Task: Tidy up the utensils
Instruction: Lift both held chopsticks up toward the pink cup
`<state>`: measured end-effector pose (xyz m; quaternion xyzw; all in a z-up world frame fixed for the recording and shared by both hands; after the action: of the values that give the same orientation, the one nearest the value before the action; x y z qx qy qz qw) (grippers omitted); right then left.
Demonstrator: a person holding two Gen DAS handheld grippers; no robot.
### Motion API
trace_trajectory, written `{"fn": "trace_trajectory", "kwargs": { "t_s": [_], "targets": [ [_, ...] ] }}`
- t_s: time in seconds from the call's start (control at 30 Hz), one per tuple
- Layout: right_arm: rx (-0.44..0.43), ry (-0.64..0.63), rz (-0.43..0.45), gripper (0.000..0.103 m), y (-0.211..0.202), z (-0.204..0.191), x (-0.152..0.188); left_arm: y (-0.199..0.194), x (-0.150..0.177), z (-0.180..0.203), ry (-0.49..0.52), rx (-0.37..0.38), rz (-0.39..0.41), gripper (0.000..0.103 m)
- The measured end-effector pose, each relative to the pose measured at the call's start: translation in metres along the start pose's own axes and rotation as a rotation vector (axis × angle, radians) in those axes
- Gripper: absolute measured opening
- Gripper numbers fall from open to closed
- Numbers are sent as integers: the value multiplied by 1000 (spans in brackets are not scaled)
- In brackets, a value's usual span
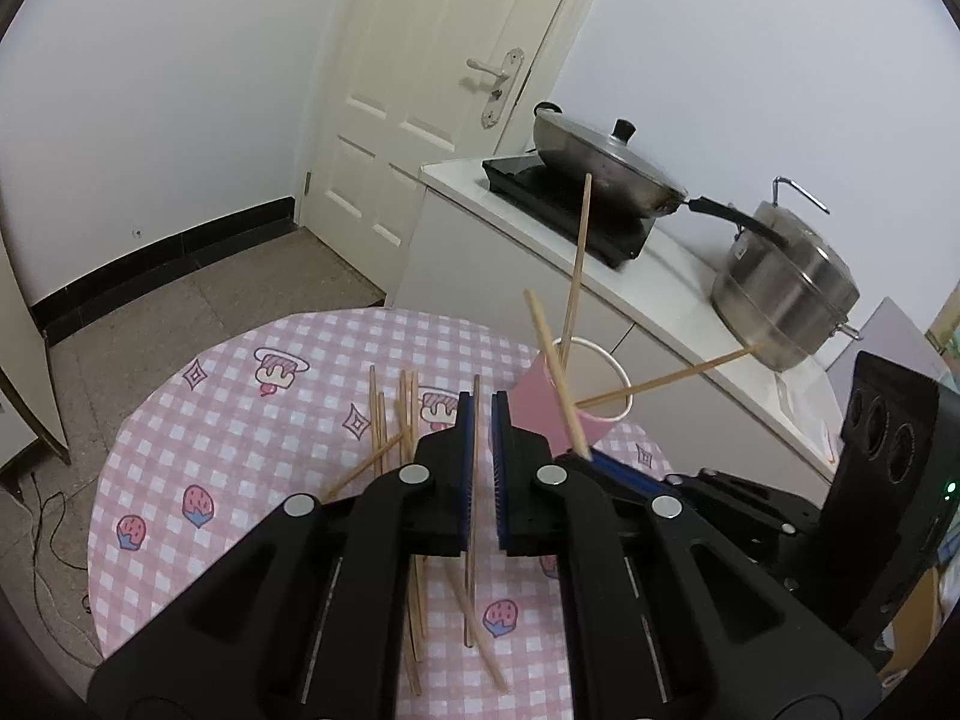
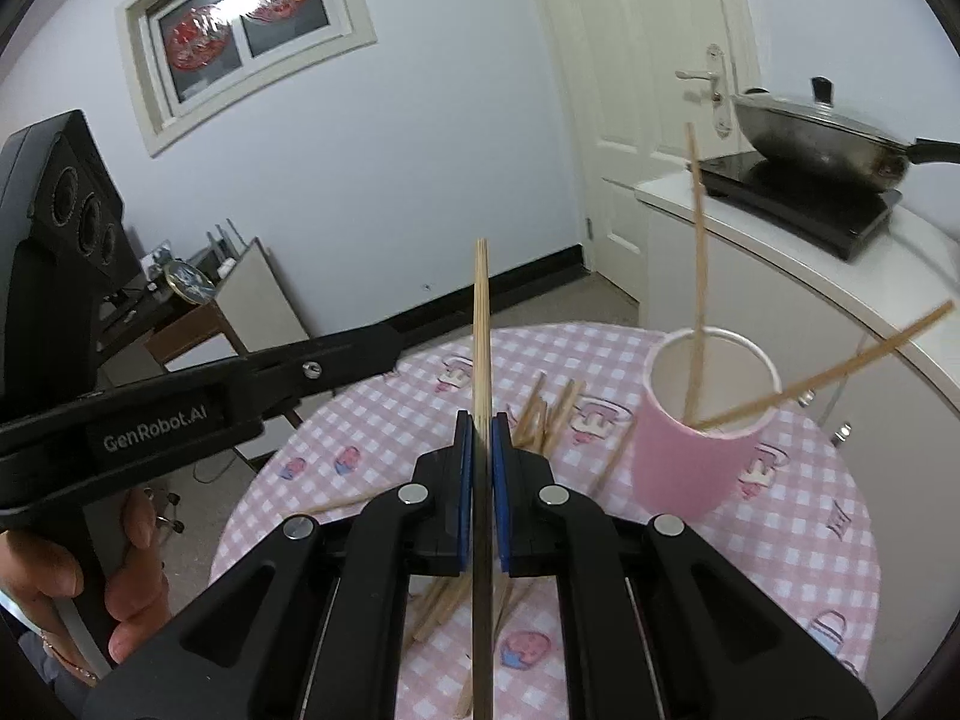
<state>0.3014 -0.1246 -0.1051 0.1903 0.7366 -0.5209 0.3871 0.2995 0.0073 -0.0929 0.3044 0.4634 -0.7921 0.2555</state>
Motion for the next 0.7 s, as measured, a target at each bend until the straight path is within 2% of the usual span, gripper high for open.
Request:
{"fn": "trace_trajectory", "kwargs": {
  "t_s": [0.07, 0.23, 0.3, 0.47, 0.63, 0.7],
  "targets": [
    [16, 2, -47, 5, 4, 5, 6, 2, 4, -1, -12, -10, -21, 6],
    [55, 18, -141, 5, 17, 24, 34, 31, 32, -13, -49, -28, -143, 6],
    [74, 20, -173, 5, 23, 31, 46, 45, 42, -22, -61, -41, -193, 7],
    [92, 31, -228, 5, 37, 43, 64, 66, 53, -56, -98, -91, -259, 7],
    [90, 23, -315, 5, 65, 48, 76, 85, 59, -74, -80, -118, -320, 7],
    [93, 8, -354, 5, 75, 48, 82, 93, 61, -80, -59, -138, -343, 13]
  ]
}}
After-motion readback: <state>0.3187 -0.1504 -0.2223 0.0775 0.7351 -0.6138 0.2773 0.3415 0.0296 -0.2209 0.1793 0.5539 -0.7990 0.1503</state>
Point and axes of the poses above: each gripper's, at about its wrist camera, not at the fingertips, and y roughly the way its jaws point, z to its right, x to its underside, the point moved 4 cm from there along y, roughly the way its jaws point, and after that the axes turned 6 degrees about x, right-handed, at the moved point
